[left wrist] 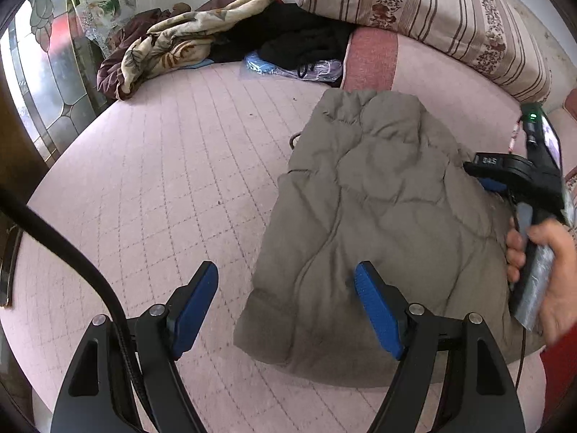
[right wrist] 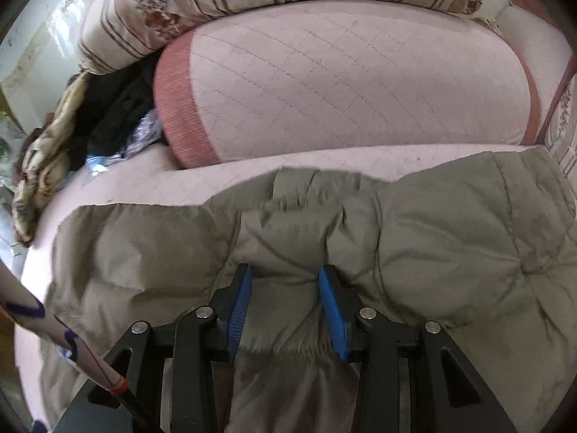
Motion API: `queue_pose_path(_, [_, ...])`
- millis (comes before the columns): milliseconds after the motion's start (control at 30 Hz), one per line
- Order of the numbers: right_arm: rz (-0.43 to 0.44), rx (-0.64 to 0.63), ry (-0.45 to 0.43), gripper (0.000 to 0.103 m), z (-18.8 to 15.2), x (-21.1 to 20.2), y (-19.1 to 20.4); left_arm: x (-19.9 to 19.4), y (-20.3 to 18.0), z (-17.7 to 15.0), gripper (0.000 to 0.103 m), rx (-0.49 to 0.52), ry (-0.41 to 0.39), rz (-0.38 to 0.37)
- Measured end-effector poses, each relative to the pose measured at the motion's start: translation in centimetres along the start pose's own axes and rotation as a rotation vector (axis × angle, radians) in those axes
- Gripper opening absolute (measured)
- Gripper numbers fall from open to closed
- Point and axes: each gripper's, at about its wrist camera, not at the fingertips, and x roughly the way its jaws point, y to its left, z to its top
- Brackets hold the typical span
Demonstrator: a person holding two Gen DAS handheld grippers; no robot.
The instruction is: Fold large clothes
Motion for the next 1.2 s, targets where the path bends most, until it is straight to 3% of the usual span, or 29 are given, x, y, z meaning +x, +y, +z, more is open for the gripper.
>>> queue_pose_path(267, [-0.022,0.014,-0.009,0.042,1.2,2.3,-0.2,1.0,-0.5,0.5,0.08,0.008,-0.018,0.012])
queue_pose_path(333, [-0.045,-0.007,0.011,0.042,1.5,1.0,0.0,0.9,-0.7,0.3,0.08,0.021,-0.02,0.03])
queue_pose_path(433, [0.008,0.008,-0.031,0.043,1.2,-3.2,-1.0,0.2,-0.7,0.0,0.08,0.018,-0.037,0.023])
queue_pose_path(600, [-0.038,-0.025,-0.053,0.053,-0.9,-7.4,-4.5,-0.4,-0.6,-0.4,0.08,0.011,-0.049,0.014])
queue_pose_path(700, [-0.129,0.01,-0.024,0.053,-2.3,-6.1,-8.1,1.1,-0.8,-0.7,0.08,0.01,-0.007,0.033])
queue_pose_path(833, [-0.12,0.12,-0.001,0.058,-3.0,-3.6,-11.2,1.9,-1.1,-0.6,0.083,0.025,-0.006,0.047])
queue_pose_path(1067, [-0.216,0.049,-0.008,0.066,-2.4,-2.8,-9.8,2.1,-1.6,-0.2,0.084,0.05,-0.022,0.063])
queue_pose_path(1200, [-0.148,0.092,-0.081,0.066,-2.8,-6.9,-9.0,0.5,-1.3,-0.4,0.084,0.032,-0.04,0.019])
